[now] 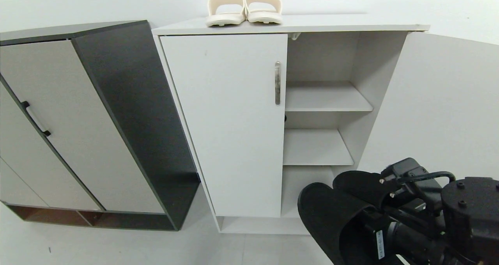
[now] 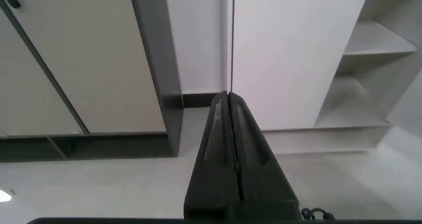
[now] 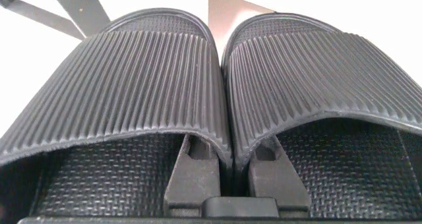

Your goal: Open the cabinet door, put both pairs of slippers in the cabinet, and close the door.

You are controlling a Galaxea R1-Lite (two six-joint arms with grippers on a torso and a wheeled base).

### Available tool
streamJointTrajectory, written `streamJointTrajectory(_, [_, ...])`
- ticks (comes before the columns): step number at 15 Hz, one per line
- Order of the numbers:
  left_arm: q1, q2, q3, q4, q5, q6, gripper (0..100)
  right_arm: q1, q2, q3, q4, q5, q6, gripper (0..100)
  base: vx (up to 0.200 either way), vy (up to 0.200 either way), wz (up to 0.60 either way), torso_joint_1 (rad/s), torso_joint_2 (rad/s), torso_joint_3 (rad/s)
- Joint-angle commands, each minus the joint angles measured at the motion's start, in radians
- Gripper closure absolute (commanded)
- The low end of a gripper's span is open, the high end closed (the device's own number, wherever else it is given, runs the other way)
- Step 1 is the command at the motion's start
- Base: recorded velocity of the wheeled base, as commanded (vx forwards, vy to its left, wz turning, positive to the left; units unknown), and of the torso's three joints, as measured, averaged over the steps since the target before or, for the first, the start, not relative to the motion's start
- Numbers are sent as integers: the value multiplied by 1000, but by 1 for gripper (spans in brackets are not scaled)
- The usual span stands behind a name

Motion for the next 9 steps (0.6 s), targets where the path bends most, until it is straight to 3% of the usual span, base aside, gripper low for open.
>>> streamJointTrajectory(1, [0,-2,1,0,2,-28,100,2,4,12,-7,1,1,100,0,0,0,0,0,0])
streamJointTrajectory(9, [0,-2,1,0,0,-31,100,2,44,15,-66,1,0,100,0,0,0,0,0,0])
